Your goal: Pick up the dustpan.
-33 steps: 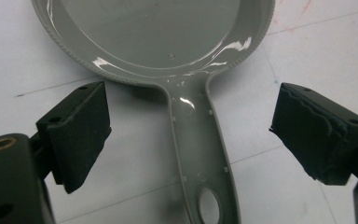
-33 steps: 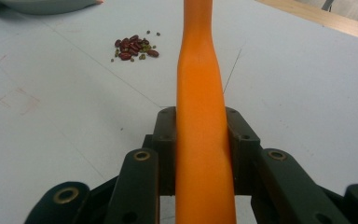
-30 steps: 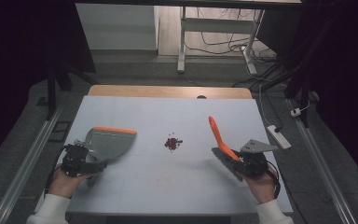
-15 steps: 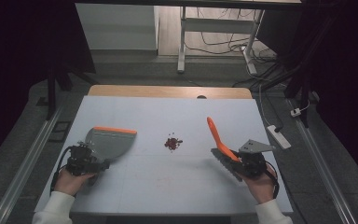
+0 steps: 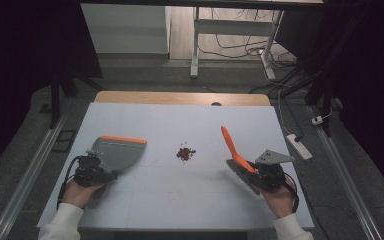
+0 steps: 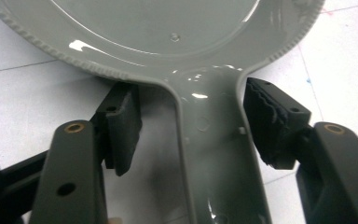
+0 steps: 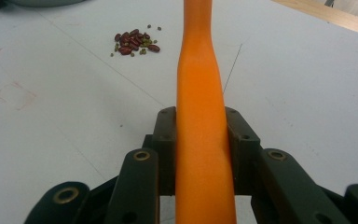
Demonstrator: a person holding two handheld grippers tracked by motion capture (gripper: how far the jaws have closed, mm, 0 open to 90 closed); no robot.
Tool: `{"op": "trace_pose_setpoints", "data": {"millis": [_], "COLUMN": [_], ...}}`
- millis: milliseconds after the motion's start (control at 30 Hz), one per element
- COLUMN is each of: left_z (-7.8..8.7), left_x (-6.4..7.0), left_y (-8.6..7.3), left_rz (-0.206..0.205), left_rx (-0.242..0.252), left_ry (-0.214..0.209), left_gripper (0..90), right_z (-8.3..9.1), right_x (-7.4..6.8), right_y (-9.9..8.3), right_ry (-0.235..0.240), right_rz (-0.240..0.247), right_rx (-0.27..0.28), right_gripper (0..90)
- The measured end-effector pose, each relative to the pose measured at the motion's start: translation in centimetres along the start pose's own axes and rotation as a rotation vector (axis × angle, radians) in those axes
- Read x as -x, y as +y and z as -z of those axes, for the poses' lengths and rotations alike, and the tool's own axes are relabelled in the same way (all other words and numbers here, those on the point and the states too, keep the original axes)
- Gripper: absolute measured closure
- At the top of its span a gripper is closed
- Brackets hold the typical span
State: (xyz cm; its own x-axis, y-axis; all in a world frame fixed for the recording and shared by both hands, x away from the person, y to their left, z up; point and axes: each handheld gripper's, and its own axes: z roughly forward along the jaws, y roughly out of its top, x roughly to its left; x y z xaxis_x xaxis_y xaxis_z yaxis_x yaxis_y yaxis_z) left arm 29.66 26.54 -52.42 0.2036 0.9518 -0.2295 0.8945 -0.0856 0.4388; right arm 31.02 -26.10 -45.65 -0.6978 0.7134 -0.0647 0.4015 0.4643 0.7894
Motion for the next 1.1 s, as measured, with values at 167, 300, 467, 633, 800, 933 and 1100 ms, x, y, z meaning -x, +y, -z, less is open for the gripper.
{"op": "trace_pose_setpoints", "data": {"millis": [167,300,467,633,800,933,1100], "left_z": [0.11,0.16,0.27,0.30,0.38,0.47,0.80], "left_x": [-0.20,-0.17,-0.36,-0.37,-0.49,-0.54,-0.72], "left_y": [0.00,-0.03,-0.11,-0.16,-0.22,-0.29,-0.38], "left_rz": [0.012,0.007,0.006,0.001,-0.007,-0.016,-0.021], "left_rx": [0.014,0.022,0.038,0.045,0.051,0.060,0.087], "left_ry": [-0.007,-0.013,-0.007,-0.005,-0.007,-0.003,-0.015], "left_gripper": [48.9,56.8,61.5,62.0,62.1,62.2,62.2], "right_z": [0.12,0.10,0.07,0.10,0.13,0.13,0.28], "right_x": [0.06,0.06,0.13,0.14,0.15,0.13,0.15], "right_y": [0.00,-0.02,-0.08,-0.09,-0.10,-0.11,-0.05], "right_ry": [-0.002,-0.002,-0.003,-0.003,-0.004,-0.007,-0.007], "right_rz": [-0.006,-0.005,-0.005,-0.008,-0.009,-0.010,-0.009], "right_rx": [0.002,0.003,0.000,0.001,0.003,0.002,0.013], "right_gripper": [70.2,70.2,70.2,70.1,70.2,70.2,70.2]}}
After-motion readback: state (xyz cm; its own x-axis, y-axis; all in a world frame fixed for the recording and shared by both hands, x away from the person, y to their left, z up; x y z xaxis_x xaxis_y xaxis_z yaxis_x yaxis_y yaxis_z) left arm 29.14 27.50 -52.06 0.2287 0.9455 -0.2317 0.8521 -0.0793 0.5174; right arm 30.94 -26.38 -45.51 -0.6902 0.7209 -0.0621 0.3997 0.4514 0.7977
